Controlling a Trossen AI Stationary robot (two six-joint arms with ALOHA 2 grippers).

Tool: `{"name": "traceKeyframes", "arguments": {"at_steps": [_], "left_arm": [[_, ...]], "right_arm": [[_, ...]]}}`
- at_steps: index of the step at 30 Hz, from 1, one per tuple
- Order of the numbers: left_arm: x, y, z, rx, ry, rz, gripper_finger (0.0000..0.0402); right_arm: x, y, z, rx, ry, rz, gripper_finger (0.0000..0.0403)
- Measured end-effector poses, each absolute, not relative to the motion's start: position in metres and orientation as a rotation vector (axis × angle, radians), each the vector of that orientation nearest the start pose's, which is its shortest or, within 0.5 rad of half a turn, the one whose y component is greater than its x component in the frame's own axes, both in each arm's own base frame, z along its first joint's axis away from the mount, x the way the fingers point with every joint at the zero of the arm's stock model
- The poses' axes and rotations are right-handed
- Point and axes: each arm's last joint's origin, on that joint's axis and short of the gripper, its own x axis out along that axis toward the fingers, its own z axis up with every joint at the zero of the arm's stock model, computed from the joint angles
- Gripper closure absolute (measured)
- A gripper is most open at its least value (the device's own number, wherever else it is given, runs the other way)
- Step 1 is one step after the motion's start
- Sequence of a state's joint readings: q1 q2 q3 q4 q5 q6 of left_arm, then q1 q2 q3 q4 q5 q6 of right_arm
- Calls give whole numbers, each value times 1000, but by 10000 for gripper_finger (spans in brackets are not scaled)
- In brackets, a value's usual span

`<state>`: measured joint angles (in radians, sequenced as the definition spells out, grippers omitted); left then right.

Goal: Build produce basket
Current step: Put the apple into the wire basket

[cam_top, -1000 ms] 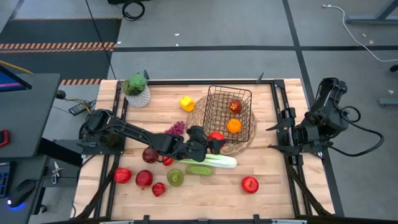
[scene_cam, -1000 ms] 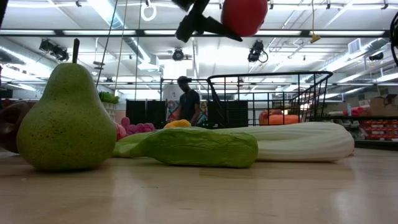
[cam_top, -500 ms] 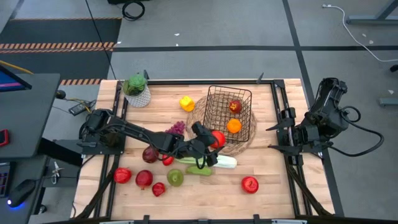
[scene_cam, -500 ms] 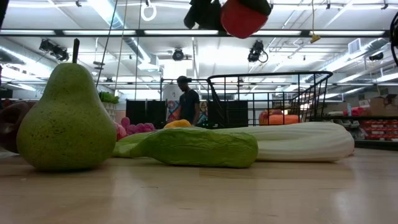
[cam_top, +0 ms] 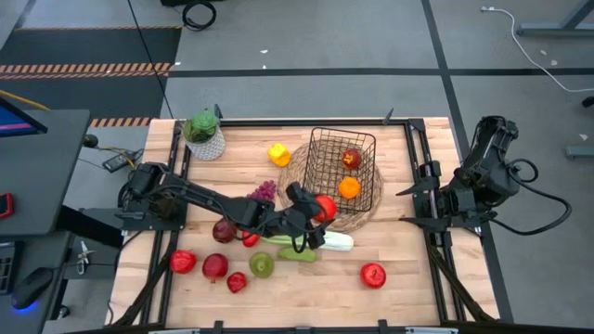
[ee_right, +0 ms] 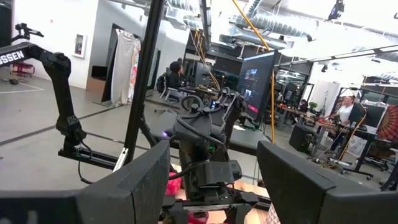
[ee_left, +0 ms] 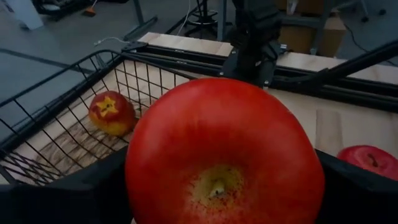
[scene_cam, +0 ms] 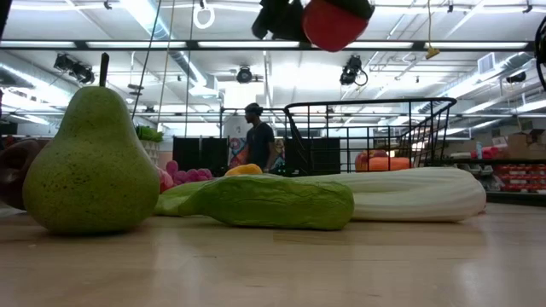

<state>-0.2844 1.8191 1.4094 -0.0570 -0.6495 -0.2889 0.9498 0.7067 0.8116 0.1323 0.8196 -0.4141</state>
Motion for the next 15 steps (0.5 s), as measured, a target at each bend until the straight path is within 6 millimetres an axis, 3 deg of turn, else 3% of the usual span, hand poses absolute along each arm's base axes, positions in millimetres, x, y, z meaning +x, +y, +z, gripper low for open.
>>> {"name": "traceKeyframes", "arguments": {"at_steps": [4,8,15], "left_arm": [[403,-101,275,-101,375,377,49],[400,-104,269,-4,489,222,49],[380,-101,245,33,787,266,49]], "right_arm": [[100,103,381,-229,-174,96,156],[100,103,381,-229,-174,96,156],[100,103,381,-229,-174,96,156]]}}
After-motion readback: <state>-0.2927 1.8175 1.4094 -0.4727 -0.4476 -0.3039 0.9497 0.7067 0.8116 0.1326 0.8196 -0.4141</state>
